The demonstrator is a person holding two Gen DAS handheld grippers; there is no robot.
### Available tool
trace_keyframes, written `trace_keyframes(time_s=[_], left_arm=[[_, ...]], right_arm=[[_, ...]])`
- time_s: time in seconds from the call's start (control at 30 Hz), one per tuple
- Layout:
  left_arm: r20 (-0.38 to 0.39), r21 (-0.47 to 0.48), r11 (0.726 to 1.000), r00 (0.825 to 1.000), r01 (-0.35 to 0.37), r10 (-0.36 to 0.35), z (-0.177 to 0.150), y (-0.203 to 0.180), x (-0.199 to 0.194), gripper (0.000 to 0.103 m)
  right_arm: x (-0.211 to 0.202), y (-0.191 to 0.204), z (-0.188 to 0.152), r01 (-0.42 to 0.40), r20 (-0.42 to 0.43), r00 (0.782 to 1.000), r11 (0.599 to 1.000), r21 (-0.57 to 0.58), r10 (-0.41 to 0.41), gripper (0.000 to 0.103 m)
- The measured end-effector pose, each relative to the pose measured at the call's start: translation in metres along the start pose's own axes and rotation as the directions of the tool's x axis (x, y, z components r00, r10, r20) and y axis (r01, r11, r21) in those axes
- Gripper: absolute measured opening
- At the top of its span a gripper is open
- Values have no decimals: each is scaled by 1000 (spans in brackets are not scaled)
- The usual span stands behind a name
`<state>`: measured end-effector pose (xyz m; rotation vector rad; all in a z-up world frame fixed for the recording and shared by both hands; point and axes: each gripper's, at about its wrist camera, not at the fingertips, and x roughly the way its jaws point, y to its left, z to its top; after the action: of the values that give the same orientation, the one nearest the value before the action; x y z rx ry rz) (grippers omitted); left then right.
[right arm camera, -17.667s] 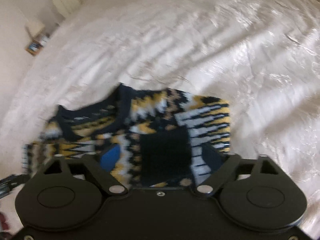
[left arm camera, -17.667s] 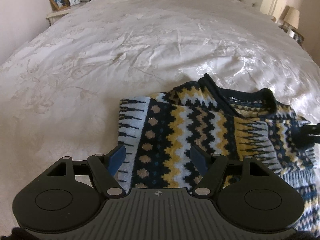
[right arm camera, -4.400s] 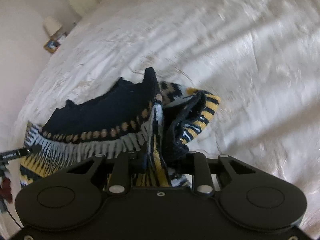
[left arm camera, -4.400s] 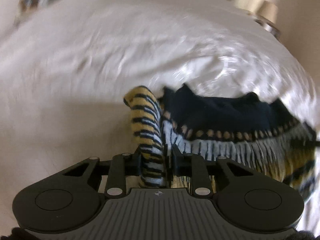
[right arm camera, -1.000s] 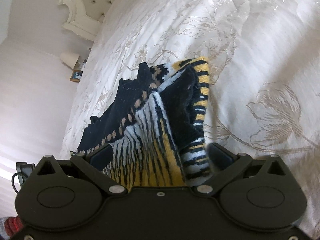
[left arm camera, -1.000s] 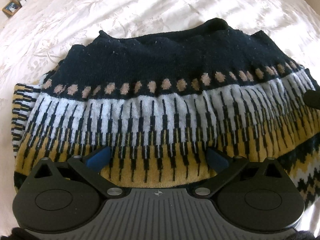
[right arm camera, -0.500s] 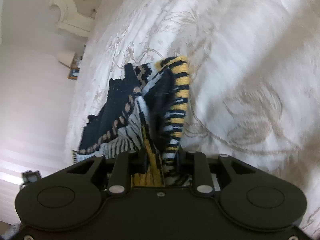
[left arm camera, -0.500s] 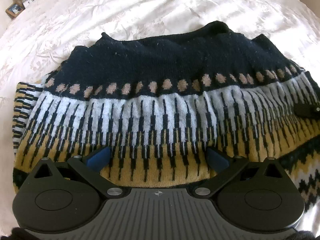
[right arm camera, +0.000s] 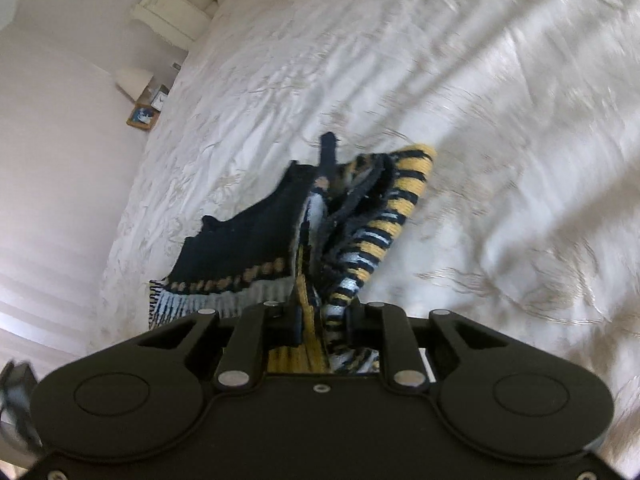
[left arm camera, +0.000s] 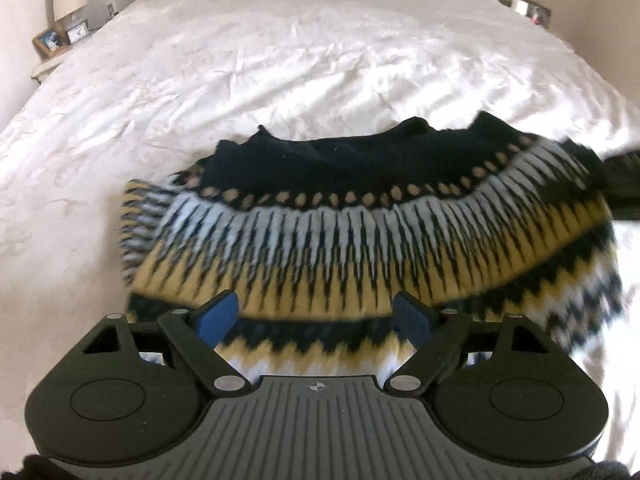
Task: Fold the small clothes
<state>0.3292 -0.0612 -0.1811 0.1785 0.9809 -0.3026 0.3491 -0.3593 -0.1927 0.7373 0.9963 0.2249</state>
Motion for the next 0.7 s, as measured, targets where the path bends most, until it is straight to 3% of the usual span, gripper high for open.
trace_keyframes(time_s=[0.17, 0.37, 0.57, 0.7], left_arm=[[24, -43, 999, 1000, 0, 1, -26, 26, -39, 84], [48, -175, 985, 999, 14, -6, -54, 71, -68, 84], [55, -239, 971, 998, 3, 11, -80, 107, -85, 84], [46, -275, 961, 999, -8, 22, -96, 130, -93, 84]], right_arm=[[-4, 43, -1, -16, 21, 1000, 1000, 20, 16, 28], [7, 120, -4, -64, 38, 997, 998, -21, 64, 28], [68, 192, -19, -79, -28, 997, 994, -78, 77, 28], [122, 217, -40, -29, -80, 997, 995, -93, 21, 28]])
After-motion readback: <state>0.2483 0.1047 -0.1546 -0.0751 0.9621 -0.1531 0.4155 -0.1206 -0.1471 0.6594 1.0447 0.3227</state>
